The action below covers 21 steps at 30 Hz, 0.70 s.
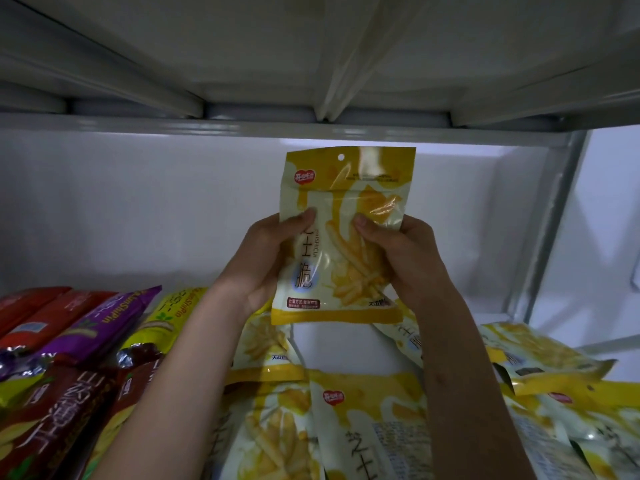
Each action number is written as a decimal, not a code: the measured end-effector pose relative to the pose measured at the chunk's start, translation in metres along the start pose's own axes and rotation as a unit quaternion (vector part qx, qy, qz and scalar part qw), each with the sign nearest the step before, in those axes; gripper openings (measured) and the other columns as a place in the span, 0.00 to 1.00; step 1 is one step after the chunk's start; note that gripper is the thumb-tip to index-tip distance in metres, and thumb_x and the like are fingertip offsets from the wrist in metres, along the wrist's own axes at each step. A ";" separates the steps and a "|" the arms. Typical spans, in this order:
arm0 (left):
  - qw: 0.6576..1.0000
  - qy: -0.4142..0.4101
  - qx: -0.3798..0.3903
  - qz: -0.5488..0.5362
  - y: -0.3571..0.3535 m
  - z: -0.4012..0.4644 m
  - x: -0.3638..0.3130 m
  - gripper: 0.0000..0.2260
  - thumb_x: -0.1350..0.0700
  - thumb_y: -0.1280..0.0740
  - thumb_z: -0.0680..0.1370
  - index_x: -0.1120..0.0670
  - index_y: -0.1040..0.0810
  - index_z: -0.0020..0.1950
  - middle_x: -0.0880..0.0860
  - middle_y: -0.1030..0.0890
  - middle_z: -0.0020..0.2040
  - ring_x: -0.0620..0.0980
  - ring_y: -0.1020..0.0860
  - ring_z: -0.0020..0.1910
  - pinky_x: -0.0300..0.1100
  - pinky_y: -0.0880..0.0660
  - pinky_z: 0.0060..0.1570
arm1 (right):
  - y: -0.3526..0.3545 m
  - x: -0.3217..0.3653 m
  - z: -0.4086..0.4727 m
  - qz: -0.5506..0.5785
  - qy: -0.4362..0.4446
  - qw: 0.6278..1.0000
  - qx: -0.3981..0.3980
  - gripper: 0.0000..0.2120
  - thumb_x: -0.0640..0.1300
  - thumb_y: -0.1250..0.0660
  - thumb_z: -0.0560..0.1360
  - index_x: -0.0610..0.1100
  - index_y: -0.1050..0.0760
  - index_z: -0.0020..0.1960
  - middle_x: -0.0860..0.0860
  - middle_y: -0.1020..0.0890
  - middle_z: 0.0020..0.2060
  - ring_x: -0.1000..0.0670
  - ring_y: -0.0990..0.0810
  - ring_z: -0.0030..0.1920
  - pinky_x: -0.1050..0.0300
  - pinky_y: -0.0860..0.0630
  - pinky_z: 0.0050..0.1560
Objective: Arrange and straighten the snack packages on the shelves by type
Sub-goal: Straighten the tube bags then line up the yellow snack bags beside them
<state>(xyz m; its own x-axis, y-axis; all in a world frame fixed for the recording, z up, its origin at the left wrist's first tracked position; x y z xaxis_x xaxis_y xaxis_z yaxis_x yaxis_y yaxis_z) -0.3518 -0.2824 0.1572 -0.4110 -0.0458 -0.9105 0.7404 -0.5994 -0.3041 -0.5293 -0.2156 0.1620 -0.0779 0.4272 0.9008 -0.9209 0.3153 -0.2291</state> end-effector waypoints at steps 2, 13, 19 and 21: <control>0.999 -0.022 -0.030 -0.017 0.002 0.000 -0.002 0.18 0.57 0.29 0.79 0.66 0.20 0.66 0.66 0.16 0.61 0.67 0.17 0.60 0.61 0.19 0.60 | -0.004 -0.001 0.000 -0.007 -0.004 1.000 0.009 0.12 0.41 0.21 0.73 0.39 0.15 0.55 0.44 0.11 0.50 0.43 0.11 0.52 0.38 0.16 0.58; 0.999 -0.038 -0.025 -0.004 0.002 -0.001 -0.007 0.21 0.53 0.27 0.77 0.64 0.20 0.65 0.64 0.15 0.60 0.64 0.16 0.59 0.59 0.19 0.59 | -0.011 0.005 -0.005 -0.036 0.002 0.999 0.029 0.15 0.41 0.20 0.73 0.41 0.15 0.58 0.46 0.11 0.50 0.44 0.11 0.52 0.40 0.16 0.58; 0.999 -0.008 -0.012 0.038 0.002 -0.001 0.003 0.21 0.56 0.25 0.72 0.64 0.18 0.62 0.64 0.14 0.58 0.63 0.15 0.57 0.57 0.18 0.58 | -0.009 0.005 -0.007 -0.065 0.002 0.998 0.026 0.16 0.43 0.19 0.72 0.43 0.15 0.58 0.47 0.11 0.50 0.46 0.11 0.50 0.44 0.15 0.56; 0.998 -0.034 -0.033 0.041 0.004 -0.001 0.001 0.22 0.56 0.23 0.70 0.64 0.17 0.61 0.63 0.14 0.56 0.63 0.14 0.56 0.57 0.17 0.55 | -0.010 0.003 -0.005 -0.069 -0.015 0.996 0.050 0.19 0.46 0.19 0.71 0.44 0.16 0.61 0.48 0.11 0.53 0.45 0.12 0.54 0.42 0.17 0.59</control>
<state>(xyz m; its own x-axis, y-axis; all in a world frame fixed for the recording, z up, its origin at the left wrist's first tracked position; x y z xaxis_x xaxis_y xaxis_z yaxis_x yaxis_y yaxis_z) -0.3481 -0.2839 0.1551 -0.3815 -0.1482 -0.9124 0.8054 -0.5376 -0.2495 -0.5186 -0.2128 0.1648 0.0419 0.3600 0.9320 -0.9570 0.2824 -0.0661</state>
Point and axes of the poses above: each hand's wrist, its own z-axis towards the middle knuckle, its own y-axis out of the back of the hand, x = y × z, the point moved 6 cm from there along z, towards the middle knuckle
